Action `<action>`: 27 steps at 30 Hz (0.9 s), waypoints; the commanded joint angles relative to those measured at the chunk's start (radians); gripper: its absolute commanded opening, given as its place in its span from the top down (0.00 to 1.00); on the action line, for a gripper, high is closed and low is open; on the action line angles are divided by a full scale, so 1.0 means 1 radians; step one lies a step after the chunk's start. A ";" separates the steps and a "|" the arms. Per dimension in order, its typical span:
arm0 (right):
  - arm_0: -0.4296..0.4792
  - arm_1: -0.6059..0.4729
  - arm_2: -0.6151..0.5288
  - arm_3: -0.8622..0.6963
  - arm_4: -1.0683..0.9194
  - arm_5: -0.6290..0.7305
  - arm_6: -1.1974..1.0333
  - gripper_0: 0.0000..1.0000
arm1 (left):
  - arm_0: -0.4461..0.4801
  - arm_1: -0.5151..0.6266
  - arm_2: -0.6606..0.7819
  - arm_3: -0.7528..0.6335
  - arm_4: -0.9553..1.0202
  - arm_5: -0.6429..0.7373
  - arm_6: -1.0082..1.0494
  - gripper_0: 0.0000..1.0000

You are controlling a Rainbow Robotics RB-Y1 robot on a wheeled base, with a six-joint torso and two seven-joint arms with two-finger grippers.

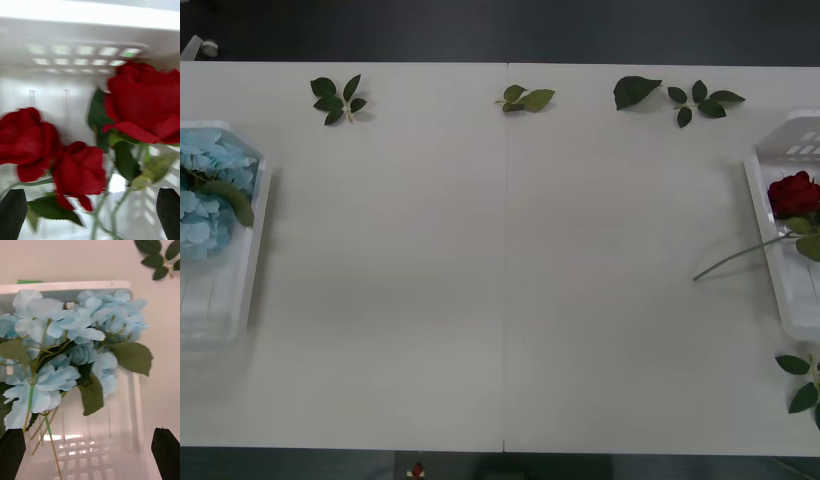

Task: Put the red flowers into the right box and the blue flowers into the left box

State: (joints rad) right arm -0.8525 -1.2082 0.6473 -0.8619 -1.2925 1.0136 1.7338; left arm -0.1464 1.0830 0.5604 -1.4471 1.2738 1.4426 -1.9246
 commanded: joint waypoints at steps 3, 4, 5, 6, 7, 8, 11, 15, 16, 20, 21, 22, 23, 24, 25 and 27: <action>-0.013 -0.050 -0.098 -0.117 -0.284 0.126 0.239 0.00 | -0.042 0.025 -0.037 -0.105 0.191 0.048 -0.051 0.02; -0.013 -0.051 -0.103 -0.129 -0.335 0.141 0.265 0.00 | -0.045 0.025 -0.060 -0.113 0.236 0.033 -0.050 0.02; -0.013 -0.053 -0.103 -0.137 -0.373 0.149 0.282 0.00 | -0.045 0.025 -0.079 -0.118 0.265 0.018 -0.050 0.02; -0.013 -0.053 -0.104 -0.152 -0.450 0.164 0.311 0.00 | -0.045 0.025 -0.122 -0.133 0.303 -0.019 -0.048 0.03; -0.013 -0.053 -0.103 -0.172 -0.511 0.178 0.340 0.00 | -0.047 0.026 -0.171 -0.147 0.337 -0.067 -0.048 0.02; -0.013 -0.053 -0.103 -0.189 -0.554 0.191 0.366 0.00 | -0.047 0.026 -0.211 -0.159 0.365 -0.106 -0.050 0.02; -0.011 -0.053 -0.107 -0.253 -0.663 0.210 0.447 0.00 | -0.047 0.025 -0.341 -0.199 0.446 -0.237 -0.059 0.02; 0.029 -0.039 -0.187 -0.358 -0.751 0.234 0.553 0.00 | -0.047 0.026 -0.501 -0.257 0.536 -0.406 -0.093 0.02; 0.041 -0.036 -0.207 -0.379 -0.757 0.234 0.567 0.00 | -0.048 0.025 -0.522 -0.266 0.546 -0.427 -0.108 0.02; 0.136 -0.013 -0.318 -0.533 -0.765 0.210 0.619 0.00 | -0.055 0.026 -0.633 -0.311 0.659 -0.501 -0.186 0.02; 0.165 -0.004 -0.339 -0.588 -0.765 0.186 0.622 0.00 | -0.061 0.026 -0.665 -0.317 0.714 -0.507 -0.217 0.02; 0.188 0.001 -0.350 -0.629 -0.769 0.164 0.622 0.00 | -0.064 0.028 -0.685 -0.322 0.759 -0.508 -0.240 0.02; 0.225 0.006 -0.359 -0.695 -0.778 0.120 0.621 0.00 | -0.064 0.034 -0.711 -0.328 0.829 -0.511 -0.287 0.02; 0.245 0.006 -0.359 -0.735 -0.783 0.088 0.622 0.00 | -0.064 0.040 -0.723 -0.335 0.866 -0.511 -0.320 0.02; 0.260 0.006 -0.359 -0.763 -0.785 0.068 0.622 0.00 | -0.064 0.043 -0.731 -0.340 0.888 -0.511 -0.341 0.02; 0.302 0.015 -0.357 -0.844 -0.778 -0.009 0.621 0.00 | -0.061 0.064 -0.755 -0.362 0.960 -0.511 -0.413 0.02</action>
State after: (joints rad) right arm -0.5598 -1.2033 0.2551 -1.6275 -2.0711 1.0561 2.3293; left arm -0.1822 1.0844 -0.1886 -1.7677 2.1736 0.9389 -2.2162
